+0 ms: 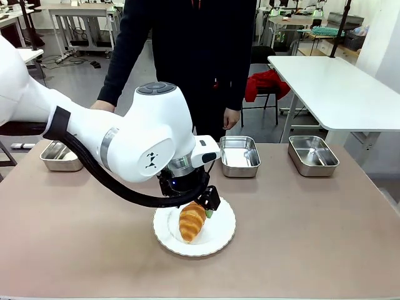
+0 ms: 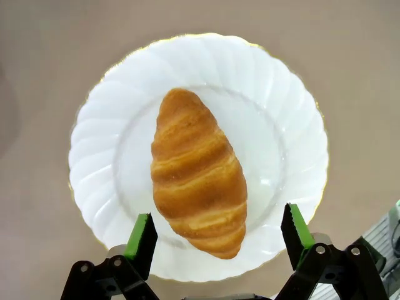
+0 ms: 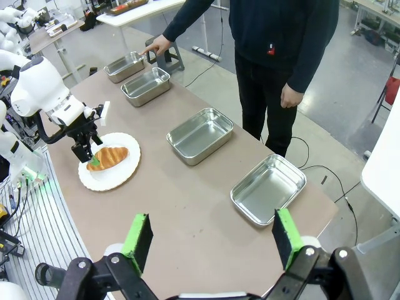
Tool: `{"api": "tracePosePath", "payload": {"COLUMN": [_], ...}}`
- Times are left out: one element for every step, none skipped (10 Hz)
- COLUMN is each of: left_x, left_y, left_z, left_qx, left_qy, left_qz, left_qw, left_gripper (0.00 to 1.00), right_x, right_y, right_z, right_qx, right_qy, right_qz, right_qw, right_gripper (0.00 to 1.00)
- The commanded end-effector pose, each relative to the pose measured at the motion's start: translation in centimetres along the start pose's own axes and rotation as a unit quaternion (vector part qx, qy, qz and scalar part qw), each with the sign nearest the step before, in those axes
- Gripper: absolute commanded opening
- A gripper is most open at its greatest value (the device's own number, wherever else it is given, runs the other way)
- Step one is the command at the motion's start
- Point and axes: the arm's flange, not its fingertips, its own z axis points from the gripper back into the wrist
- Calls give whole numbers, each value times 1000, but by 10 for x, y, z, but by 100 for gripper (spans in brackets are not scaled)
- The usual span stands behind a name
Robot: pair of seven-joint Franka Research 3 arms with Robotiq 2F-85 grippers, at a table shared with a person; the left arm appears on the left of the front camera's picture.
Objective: Place the bread in the container.
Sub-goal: Place the Butter Roll into the Airtight Container indicated by the human.
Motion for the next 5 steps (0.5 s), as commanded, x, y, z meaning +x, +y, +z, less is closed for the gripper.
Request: {"api": "tracePosePath", "payload": {"left_x": [1,0,1,2,5], "left_y": [-9,-9,-11,-14,-14], "left_z": [-5,-8,-12,-17,-25], "left_qx": [27,19,14,9,14], "left_qy": [9,8,10,10,17], "left_qz": [29,36,33,31,32], "left_qw": [999,999,999,999,999], "left_gripper": [100,100,100,100,100], "right_x": [1,1,1,1,1], "right_y": [0,0,0,0,0], "right_z": [0,0,0,0,0], "right_qx": [3,3,3,3,3], "right_qy": [-14,-14,-14,-14,-14], "right_qz": [6,6,6,6,6], "right_qw": [1000,1000,1000,1000,1000], "right_gripper": [100,100,100,100,100]}}
